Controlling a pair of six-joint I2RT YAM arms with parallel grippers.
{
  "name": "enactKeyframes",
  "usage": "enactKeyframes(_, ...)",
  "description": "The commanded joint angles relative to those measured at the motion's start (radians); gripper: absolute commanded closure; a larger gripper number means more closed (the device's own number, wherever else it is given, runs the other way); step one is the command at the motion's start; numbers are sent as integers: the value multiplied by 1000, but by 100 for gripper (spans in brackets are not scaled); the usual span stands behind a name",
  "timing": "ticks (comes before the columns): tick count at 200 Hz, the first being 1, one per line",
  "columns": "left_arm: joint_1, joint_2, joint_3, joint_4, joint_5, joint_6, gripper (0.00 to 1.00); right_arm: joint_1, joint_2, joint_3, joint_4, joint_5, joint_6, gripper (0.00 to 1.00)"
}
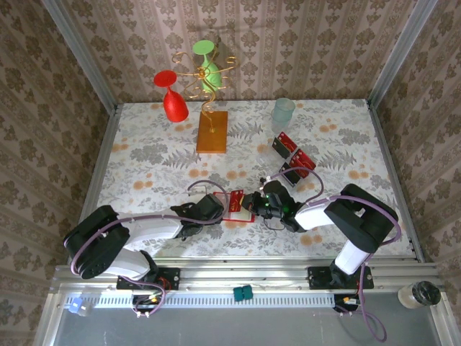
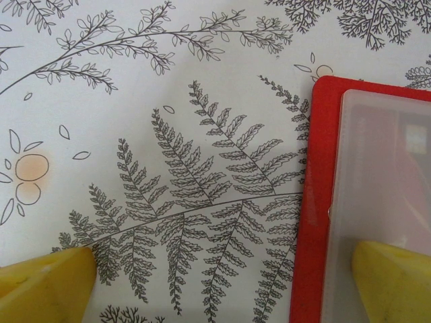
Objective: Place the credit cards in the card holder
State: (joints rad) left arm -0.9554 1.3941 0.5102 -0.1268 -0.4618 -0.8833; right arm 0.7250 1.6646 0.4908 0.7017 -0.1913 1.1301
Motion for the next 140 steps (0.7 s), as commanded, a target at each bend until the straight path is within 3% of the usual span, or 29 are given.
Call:
enactKeyframes(1, -5, 5, -36, -73, -4, -5, 2, 11, 17, 10, 21, 29, 3, 100)
enactKeyframes(140, -7, 4, -39, -71, -6, -9, 2, 52, -4, -46, -7, 41, -7, 100)
